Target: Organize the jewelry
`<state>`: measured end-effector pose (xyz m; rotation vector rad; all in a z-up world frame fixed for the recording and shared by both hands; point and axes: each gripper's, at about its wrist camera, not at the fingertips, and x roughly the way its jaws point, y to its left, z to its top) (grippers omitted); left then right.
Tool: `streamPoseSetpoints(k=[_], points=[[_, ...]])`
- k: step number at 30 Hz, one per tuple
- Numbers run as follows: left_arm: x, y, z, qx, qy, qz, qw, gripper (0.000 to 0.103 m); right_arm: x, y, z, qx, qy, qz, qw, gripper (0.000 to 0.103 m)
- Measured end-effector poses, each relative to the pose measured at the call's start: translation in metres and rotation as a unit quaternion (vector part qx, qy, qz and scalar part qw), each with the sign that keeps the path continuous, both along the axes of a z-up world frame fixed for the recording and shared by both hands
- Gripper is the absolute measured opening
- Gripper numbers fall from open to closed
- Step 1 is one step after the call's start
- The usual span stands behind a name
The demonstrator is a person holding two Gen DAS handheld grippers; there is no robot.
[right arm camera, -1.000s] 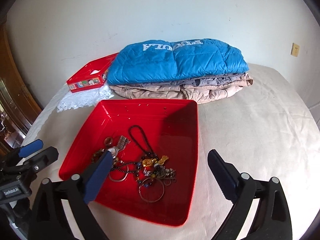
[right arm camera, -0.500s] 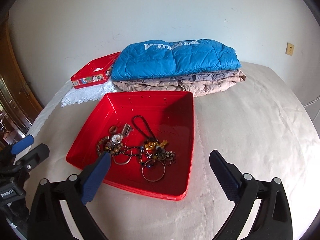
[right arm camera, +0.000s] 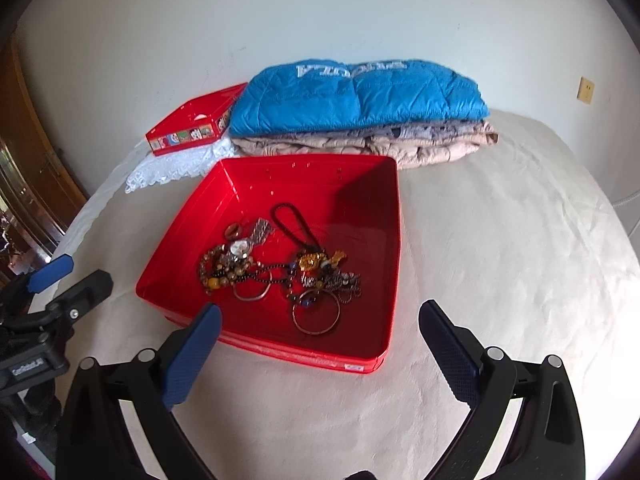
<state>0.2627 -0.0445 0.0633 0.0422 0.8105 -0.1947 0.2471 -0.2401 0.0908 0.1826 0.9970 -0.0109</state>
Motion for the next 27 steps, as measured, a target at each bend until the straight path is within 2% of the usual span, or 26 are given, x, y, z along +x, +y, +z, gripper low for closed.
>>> streamPoseSetpoints(k=[7,17,27], points=[[0.013,0.002,-0.014,0.006,0.019,0.013,0.9997,0.097,0.002,-0.005,-0.017,0.004,0.023,-0.011,1.000,0.099],[0.023,-0.002,-0.030,0.020,0.037,0.011,0.9991,0.097,0.002,-0.005,-0.019,0.003,0.025,-0.008,1.000,0.099],[0.023,-0.003,-0.031,0.019,0.038,0.007,0.9991,0.097,0.003,0.000,-0.022,0.001,0.027,-0.004,1.000,0.099]])
